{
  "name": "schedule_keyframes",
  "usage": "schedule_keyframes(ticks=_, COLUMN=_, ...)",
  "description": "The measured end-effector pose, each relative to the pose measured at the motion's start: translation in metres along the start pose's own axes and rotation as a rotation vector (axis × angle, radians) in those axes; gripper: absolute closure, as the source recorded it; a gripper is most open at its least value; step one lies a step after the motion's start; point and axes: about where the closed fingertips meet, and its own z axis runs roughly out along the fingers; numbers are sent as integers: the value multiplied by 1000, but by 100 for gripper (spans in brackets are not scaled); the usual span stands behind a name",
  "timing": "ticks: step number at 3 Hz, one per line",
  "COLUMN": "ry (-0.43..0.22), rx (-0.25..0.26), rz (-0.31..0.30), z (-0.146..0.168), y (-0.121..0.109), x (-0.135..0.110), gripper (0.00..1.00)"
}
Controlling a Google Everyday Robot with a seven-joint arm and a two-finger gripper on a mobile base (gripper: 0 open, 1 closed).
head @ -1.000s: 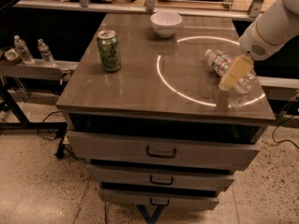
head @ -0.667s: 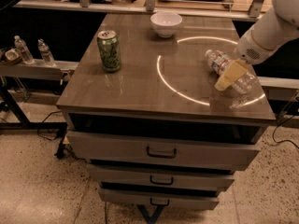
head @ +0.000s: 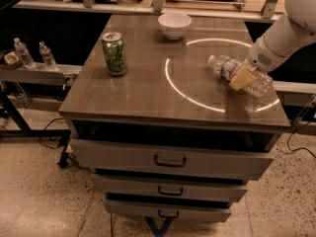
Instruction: Place water bottle into white bowl
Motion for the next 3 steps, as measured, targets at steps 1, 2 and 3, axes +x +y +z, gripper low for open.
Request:
schedule_keyframes(ticks=1, ry=-71, rx=-8, rz=-35, z=-33, y=10, x=-25, gripper=94)
schedule_keyframes(ticks=2, ry=-137, rx=12, rz=-93, z=-66, y=18, x=-51, gripper=100)
schedule_keyframes(ticks=3, ry=-139, rx=15, rz=-95, z=-64, y=16, x=-54, gripper=100)
